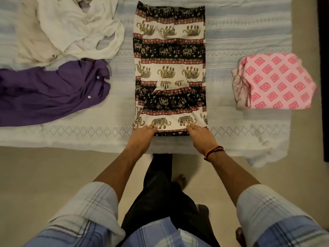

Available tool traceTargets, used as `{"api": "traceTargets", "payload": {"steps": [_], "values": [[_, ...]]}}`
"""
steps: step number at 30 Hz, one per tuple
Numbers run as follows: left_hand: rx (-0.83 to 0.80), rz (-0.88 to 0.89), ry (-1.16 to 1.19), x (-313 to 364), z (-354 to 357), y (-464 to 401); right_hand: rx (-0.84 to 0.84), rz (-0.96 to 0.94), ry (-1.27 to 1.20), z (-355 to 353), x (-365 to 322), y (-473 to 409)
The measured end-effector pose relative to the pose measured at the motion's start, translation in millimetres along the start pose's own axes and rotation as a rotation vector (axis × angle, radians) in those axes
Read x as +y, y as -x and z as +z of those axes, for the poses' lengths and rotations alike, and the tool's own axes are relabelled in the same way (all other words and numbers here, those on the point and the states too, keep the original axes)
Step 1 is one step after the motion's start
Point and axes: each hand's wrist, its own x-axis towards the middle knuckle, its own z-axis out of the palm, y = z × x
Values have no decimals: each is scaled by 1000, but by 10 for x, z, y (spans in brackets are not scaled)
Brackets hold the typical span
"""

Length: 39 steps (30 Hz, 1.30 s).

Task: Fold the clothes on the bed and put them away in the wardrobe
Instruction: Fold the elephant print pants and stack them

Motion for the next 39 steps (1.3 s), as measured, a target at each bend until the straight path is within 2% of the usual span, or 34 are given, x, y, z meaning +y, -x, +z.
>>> {"api": "traceTargets", "payload": {"steps": [7, 19, 29, 39], "values": [[24, -73, -24, 250, -223, 661, 2, 17, 36, -272, -139, 575], [65, -122, -40, 557, -163, 1363, 10, 30, -7, -258, -320, 1306], [158, -134, -27, 326, -761, 977, 86, 33, -66, -887, -152, 902], [99, -96, -32, -67, -1443, 235, 29, 93, -82, -1544, 21, 187]]}}
